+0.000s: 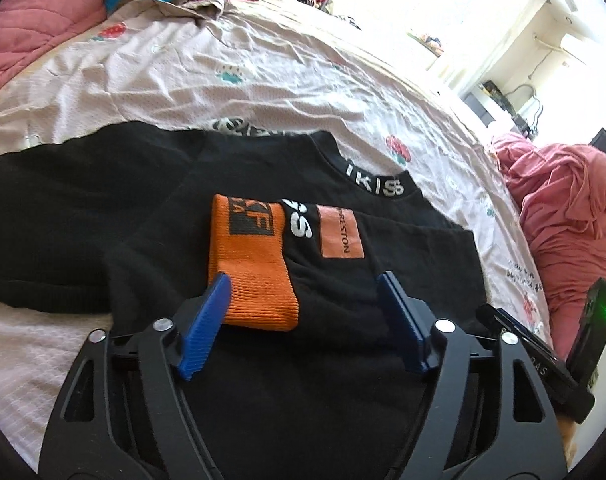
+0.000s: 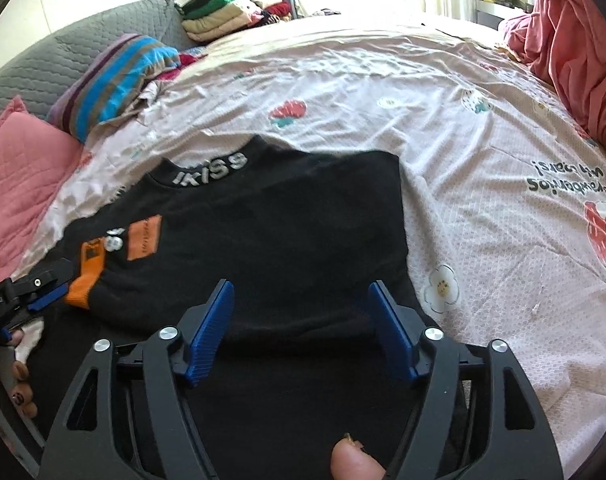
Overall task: Fold small clothes
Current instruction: 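Move the left tool to the orange cuff of the other sleeve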
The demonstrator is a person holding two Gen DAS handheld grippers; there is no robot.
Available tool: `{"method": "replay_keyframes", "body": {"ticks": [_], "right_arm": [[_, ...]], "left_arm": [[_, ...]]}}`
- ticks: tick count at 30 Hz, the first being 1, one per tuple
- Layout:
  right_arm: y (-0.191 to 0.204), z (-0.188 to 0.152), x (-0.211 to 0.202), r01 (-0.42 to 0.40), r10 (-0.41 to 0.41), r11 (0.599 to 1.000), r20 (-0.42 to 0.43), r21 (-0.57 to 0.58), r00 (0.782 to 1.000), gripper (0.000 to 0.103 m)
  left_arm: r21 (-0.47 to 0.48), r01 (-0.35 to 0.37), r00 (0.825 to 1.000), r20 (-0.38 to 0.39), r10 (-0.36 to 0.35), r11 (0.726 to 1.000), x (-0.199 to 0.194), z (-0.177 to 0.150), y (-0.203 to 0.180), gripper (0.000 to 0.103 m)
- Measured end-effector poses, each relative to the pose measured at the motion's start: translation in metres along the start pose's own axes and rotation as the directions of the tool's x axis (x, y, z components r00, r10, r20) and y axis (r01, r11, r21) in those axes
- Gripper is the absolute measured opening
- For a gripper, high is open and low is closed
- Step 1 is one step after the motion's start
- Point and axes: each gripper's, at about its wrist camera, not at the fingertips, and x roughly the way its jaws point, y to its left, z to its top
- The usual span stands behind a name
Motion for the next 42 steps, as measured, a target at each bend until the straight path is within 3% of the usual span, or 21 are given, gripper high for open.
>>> {"method": "replay_keyframes", "body": {"ticks": [1,4,6,13,18,28,42], "right_arm": [[0.001,0.001,-0.002,-0.008,0.008,1.000,0.010,0.001,1.000,0.087],[0.010,0.003,-0.013,-0.002,0.003,1.000,0.058,-0.020,0.998,0.090],[0.015,0.005,-0.018,0.005,-0.002,0.999,0.079,-0.033,0.997,0.096],[0.035,0.005,-0.028,0.018,-0.008,0.996,0.115,-0.083,0.993,0.098],[0.052,0.006,-0.033,0.000,0.014,0.995,0.134,-0.102,0.991,0.098],[0.096,0.012,-0.040,-0.060,0.087,0.982,0.147,-0.177,0.985,0.098],[0.160,0.014,-0.042,-0.148,0.192,0.949,0.138,-0.279,0.972,0.098]], "left_arm": [[-0.007,-0.002,1.000,0.010,0.002,1.000,-0.003,0.001,0.001,0.076],[-0.020,-0.005,0.999,0.038,0.006,1.000,-0.013,0.003,0.004,0.079],[-0.029,-0.028,0.998,0.058,0.030,0.999,-0.018,0.004,0.007,0.094],[-0.078,-0.094,0.985,0.136,0.104,0.992,-0.042,0.010,0.023,0.094],[-0.124,-0.086,0.981,0.160,0.106,0.989,-0.054,0.011,0.038,0.094],[-0.179,-0.168,0.947,0.245,0.209,0.969,-0.086,0.014,0.059,0.094],[-0.318,-0.208,0.911,0.283,0.301,0.925,-0.117,0.013,0.106,0.094]]}}
